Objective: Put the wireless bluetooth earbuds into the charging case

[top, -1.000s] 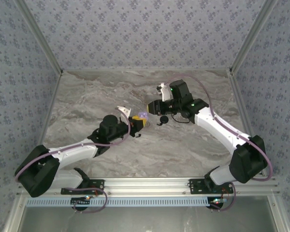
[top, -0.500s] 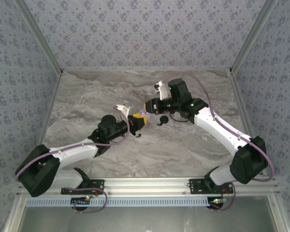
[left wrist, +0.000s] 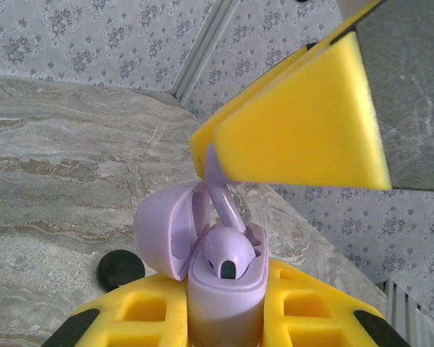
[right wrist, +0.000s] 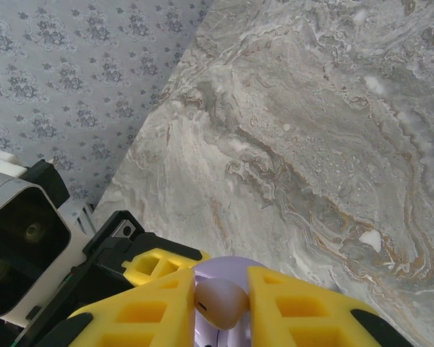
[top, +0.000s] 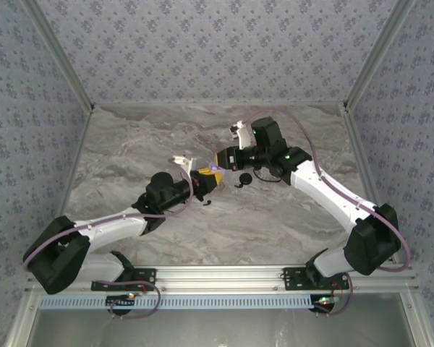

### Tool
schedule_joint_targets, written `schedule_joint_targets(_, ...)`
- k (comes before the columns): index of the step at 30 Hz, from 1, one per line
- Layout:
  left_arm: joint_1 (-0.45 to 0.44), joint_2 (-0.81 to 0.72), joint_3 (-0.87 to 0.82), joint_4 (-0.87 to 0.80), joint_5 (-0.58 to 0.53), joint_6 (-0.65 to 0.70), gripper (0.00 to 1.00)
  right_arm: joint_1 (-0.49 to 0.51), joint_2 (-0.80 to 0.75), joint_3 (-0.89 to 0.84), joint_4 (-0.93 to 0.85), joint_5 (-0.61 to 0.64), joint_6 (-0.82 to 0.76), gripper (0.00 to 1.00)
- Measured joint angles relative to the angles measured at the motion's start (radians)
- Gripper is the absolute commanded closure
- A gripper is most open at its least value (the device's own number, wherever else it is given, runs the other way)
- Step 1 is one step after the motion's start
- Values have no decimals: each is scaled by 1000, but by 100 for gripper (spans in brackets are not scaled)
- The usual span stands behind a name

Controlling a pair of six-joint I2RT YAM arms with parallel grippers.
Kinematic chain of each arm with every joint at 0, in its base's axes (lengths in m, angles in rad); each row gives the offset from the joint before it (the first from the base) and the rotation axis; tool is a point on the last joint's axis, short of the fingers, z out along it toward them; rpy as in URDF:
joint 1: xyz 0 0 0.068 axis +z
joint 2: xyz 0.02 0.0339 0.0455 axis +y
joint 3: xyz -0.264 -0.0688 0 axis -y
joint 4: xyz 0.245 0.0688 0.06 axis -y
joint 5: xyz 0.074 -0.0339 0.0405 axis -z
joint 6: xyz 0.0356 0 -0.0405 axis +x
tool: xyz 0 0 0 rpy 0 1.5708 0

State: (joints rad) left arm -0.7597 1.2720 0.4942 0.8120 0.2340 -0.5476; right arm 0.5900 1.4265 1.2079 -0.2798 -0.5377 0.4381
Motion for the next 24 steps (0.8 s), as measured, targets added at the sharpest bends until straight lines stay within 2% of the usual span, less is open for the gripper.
schedule_joint_targets(10,0,27,0,0,-18,-49,88,6,0,-1,0,6,0,76)
schedule_joint_targets(24,-3,27,0,0,-13,-40,88,8,0,-1,1,26,0,76)
